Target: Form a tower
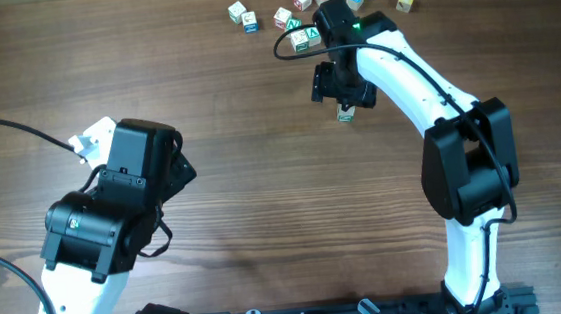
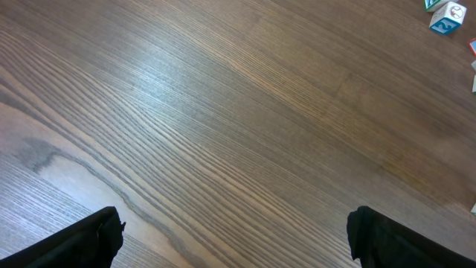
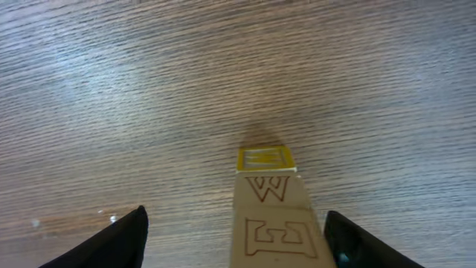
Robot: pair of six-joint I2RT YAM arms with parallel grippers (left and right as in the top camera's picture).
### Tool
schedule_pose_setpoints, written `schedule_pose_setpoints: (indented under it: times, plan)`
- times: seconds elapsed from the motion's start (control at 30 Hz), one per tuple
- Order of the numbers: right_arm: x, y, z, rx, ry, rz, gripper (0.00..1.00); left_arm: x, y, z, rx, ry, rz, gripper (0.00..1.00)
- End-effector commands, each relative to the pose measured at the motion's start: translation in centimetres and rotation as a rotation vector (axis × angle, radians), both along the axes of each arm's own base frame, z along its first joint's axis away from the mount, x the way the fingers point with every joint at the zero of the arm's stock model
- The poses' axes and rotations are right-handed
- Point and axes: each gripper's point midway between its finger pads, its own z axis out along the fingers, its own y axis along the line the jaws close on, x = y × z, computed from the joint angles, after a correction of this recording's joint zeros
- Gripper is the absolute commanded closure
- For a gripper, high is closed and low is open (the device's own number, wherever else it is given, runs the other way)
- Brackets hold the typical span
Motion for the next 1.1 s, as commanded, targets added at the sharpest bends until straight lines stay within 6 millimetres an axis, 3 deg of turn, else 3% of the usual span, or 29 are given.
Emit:
schedule_pose_setpoints:
  times: [0.0, 0.13, 0.4, 0.7, 1.07]
  plan:
    - [0.2, -0.6, 0.1, -0.040, -0.013, 0.034, 0.23, -0.1, 0.2, -0.3, -0.011, 0.002, 0.021, 0.00]
    - [0.0, -0.7, -0.4, -0.048, -0.008, 0.058, 0.23, -0.1, 0.2, -0.3, -0.011, 0.002, 0.021, 0.00]
    - [-0.6, -0.6, -3.2, -0.032, -0.005, 0.062, 0.24, -0.1, 0.2, -0.3, -0.011, 0.002, 0.021, 0.00]
    - [-0.5, -0.8, -3.2, -0.032, -0.008, 0.080, 0.43, -0.1, 0.2, -0.3, -0.011, 0.002, 0.021, 0.00]
    - [-0.5, -0.8, -3.2, -0.032, -0.007, 0.080, 0.52, -0.1, 0.2, -0.3, -0.011, 0.002, 0.021, 0.00]
